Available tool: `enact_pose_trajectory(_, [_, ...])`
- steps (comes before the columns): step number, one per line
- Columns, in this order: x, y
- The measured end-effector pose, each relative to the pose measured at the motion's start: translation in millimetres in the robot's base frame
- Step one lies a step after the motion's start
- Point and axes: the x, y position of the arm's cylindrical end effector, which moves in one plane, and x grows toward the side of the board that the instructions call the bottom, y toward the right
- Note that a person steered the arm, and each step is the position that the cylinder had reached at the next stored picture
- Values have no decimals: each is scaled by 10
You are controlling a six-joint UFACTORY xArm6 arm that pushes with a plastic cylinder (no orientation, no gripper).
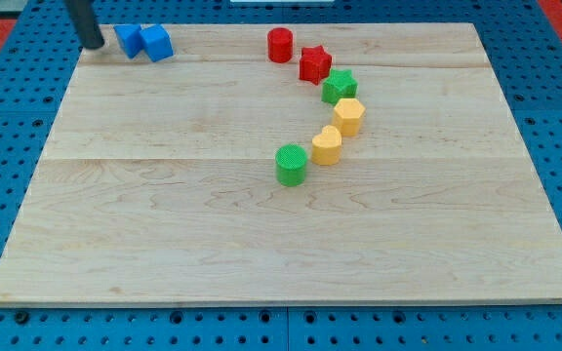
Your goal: Place the blue cube to the left side of yellow hexagon
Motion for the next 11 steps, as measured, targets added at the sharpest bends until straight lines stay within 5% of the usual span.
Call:
enact_pose_trajectory(2, [233, 975])
enact_pose_trajectory(6, [1548, 817])
enact_pose_trajectory(8, [1124, 774])
enact_pose_trajectory(10, [1571, 1428])
enact_pose_trajectory(11, [1542, 1270])
